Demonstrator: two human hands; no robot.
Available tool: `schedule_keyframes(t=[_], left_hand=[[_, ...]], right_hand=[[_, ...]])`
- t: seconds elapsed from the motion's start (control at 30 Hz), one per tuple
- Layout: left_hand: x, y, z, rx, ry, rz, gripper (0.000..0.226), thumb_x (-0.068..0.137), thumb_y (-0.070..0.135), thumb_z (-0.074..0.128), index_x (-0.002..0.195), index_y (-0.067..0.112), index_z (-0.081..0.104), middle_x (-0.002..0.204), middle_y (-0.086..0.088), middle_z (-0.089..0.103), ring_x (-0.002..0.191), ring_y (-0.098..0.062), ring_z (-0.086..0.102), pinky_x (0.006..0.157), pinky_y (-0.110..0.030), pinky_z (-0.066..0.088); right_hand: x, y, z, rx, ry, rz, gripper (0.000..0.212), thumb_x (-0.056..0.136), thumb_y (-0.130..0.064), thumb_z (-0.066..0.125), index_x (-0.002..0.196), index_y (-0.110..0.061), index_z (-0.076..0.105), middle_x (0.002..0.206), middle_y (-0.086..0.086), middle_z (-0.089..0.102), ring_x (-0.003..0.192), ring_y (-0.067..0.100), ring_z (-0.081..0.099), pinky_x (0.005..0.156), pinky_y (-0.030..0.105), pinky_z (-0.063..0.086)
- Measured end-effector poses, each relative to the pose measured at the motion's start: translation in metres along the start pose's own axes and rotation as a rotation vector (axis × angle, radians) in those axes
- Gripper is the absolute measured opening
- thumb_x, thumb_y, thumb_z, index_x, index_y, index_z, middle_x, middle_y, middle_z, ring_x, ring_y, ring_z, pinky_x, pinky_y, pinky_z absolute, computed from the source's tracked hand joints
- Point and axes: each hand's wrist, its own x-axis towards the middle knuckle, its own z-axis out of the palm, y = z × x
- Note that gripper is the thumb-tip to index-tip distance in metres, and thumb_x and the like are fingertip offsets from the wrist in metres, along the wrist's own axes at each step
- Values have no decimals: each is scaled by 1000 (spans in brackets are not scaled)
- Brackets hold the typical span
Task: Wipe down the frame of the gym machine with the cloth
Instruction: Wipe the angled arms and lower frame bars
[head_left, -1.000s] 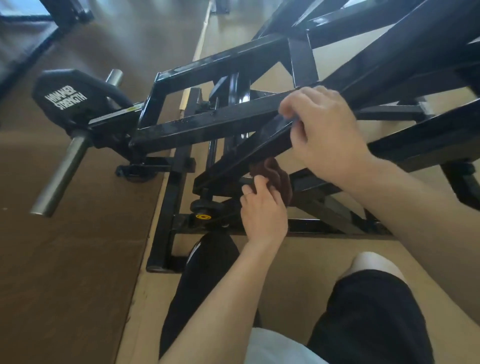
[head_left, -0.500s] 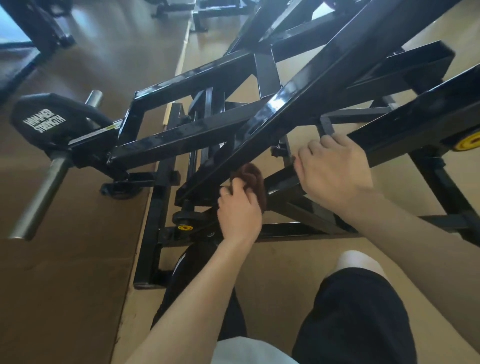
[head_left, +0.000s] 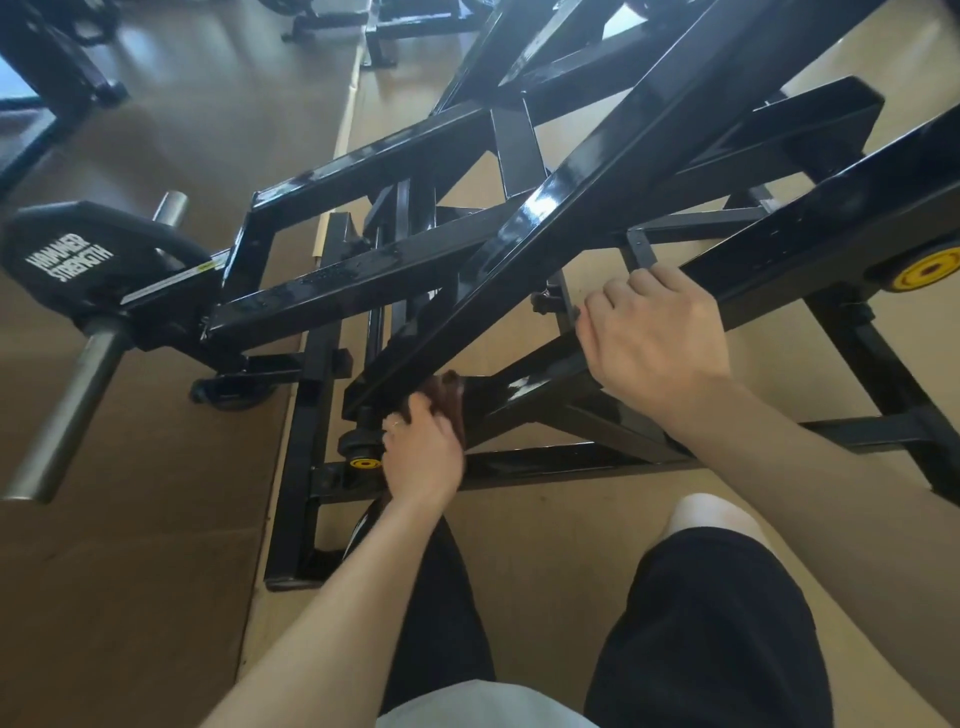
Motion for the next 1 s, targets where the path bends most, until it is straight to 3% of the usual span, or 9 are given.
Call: schedule_keyframes(t=[0.17, 0.23, 0.3, 0.4, 0.53, 0.67, 0.8, 0.9, 1.0], left_hand=[[-42, 76, 11, -131, 67, 388, 22, 107, 33, 41, 124, 23, 50, 125, -3, 49, 106, -19, 51, 90, -37, 52], [-46, 82, 10, -145, 71, 450, 24, 108, 33, 40, 127, 22, 50, 128, -2, 48, 108, -17, 49, 89, -33, 50], [-34, 62, 11, -144, 49, 414, 24, 108, 34, 39, 126, 22, 49, 130, -2, 48, 111, -17, 50, 91, -35, 52], [-8, 6, 7, -98, 6, 180, 20, 107, 36, 38, 124, 27, 45, 129, -7, 48, 113, -25, 55, 93, -47, 56], [1, -29, -2, -19, -36, 13, 26, 108, 29, 37, 130, 18, 45, 131, -18, 49, 118, -38, 53, 99, -54, 50], [-20, 1, 1, -128, -15, 169, 18, 108, 33, 39, 123, 26, 46, 123, -8, 48, 106, -26, 56, 92, -45, 56], [-30, 18, 8, -139, 26, 364, 21, 107, 34, 42, 125, 26, 50, 126, -3, 51, 107, -21, 57, 89, -39, 57], [-14, -2, 6, 49, 82, 364, 25, 107, 34, 41, 131, 27, 45, 130, -7, 53, 111, -24, 60, 90, -39, 57], [8, -42, -5, 421, 34, 282, 36, 106, 30, 47, 141, 25, 39, 142, -19, 47, 127, -35, 53, 101, -44, 52]], right_hand=[[-2, 0, 0, -18, 37, 22, 61, 111, -32, 20, 88, -9, 72, 85, 10, 72, 84, 32, 67, 88, 40, 48], [-2, -1, 1, -17, 28, 20, 62, 111, -33, 19, 89, -8, 72, 85, 10, 71, 84, 32, 67, 88, 40, 48], [-2, -2, 0, -15, 5, 14, 64, 111, -34, 17, 92, -8, 72, 87, 10, 72, 86, 31, 68, 90, 39, 49], [-2, -2, -3, -26, -27, 10, 66, 111, -35, 14, 97, -11, 74, 91, 8, 73, 91, 28, 69, 96, 38, 49], [-2, -4, -8, -43, -51, 25, 70, 108, -36, 9, 96, -13, 74, 90, 5, 73, 91, 26, 69, 96, 37, 48], [-2, -15, -10, 22, -44, 33, 69, 108, -39, 13, 100, -11, 76, 98, 10, 75, 98, 31, 69, 103, 43, 45], [1, -76, -3, 167, -94, -86, 59, 108, -40, 20, 106, -16, 74, 110, 9, 75, 109, 30, 67, 113, 48, 39], [5, -112, 15, 237, -210, -32, 63, 108, -45, 11, 120, -23, 69, 124, 5, 71, 121, 30, 62, 118, 50, 33], [6, -122, 30, 127, -284, -6, 78, 104, -50, -3, 132, -24, 64, 134, 6, 66, 132, 32, 54, 121, 52, 24]])
